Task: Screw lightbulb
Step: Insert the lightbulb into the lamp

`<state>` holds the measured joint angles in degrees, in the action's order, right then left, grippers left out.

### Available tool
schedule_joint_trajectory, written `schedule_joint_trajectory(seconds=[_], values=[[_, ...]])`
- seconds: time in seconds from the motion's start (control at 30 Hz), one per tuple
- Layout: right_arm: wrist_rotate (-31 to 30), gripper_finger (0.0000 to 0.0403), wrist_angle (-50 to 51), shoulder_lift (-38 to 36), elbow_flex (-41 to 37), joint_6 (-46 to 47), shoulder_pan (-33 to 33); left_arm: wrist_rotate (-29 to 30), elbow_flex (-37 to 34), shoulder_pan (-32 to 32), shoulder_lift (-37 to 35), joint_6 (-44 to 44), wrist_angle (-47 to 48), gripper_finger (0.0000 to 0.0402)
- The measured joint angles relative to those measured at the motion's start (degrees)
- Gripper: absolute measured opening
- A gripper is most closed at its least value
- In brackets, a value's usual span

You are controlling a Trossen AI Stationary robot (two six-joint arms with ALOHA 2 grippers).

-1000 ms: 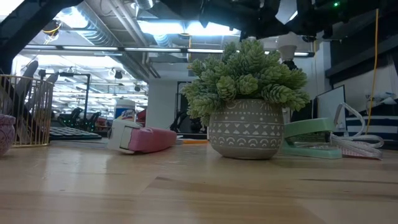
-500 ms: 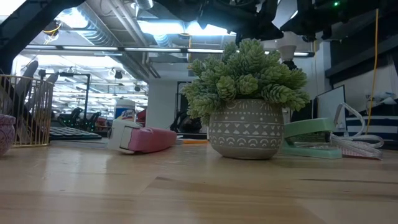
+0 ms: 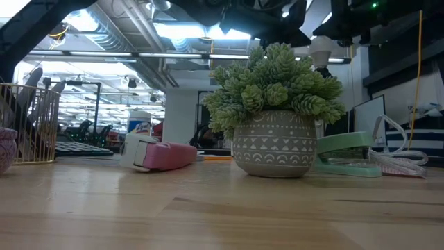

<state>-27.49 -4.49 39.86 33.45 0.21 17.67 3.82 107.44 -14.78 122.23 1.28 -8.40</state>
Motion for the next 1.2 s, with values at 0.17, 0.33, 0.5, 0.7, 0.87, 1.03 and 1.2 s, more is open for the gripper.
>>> schedule_joint_trajectory(seconds=[0.17, 0.33, 0.5, 0.7, 0.87, 1.03, 1.2], values=[[0.2, 0.0113, 0.0, 0.0, 0.0, 0.0, 0.0, 1.0, 0.0, -0.9, 0.0, -0.9, -0.2, 0.0001], [0.2, 0.0113, 0.0, 0.0, 0.0, 0.0, 0.0, 1.8, 0.0, -1.3, 0.0, -1.5, -0.5, 0.0001], [0.2, 0.0113, 0.0, 0.0, 0.0, 0.0, 0.0, 1.0, 0.0, -0.3, 0.0, -1.3, -1.4, 0.0001], [0.1, 0.0113, 0.0, 0.0, 0.0, 0.0, 0.0, 1.3, 0.0, 2.0, 0.0, 0.7, 1.1, 0.0001], [0.1, 0.0113, 0.0, 0.0, 0.0, 0.0, 0.0, 0.4, -0.1, 4.4, 0.1, 1.8, 2.5, 0.0001], [0.1, 0.0113, 0.0, 0.0, 0.0, 0.0, 0.0, 0.7, -0.1, 5.3, 0.1, 3.7, 1.8, 0.0001], [0.1, 0.0113, 0.0, 0.0, 0.0, 1.1, 0.0, 0.7, -0.1, 4.7, 0.1, 3.1, 0.1, 0.0001]])
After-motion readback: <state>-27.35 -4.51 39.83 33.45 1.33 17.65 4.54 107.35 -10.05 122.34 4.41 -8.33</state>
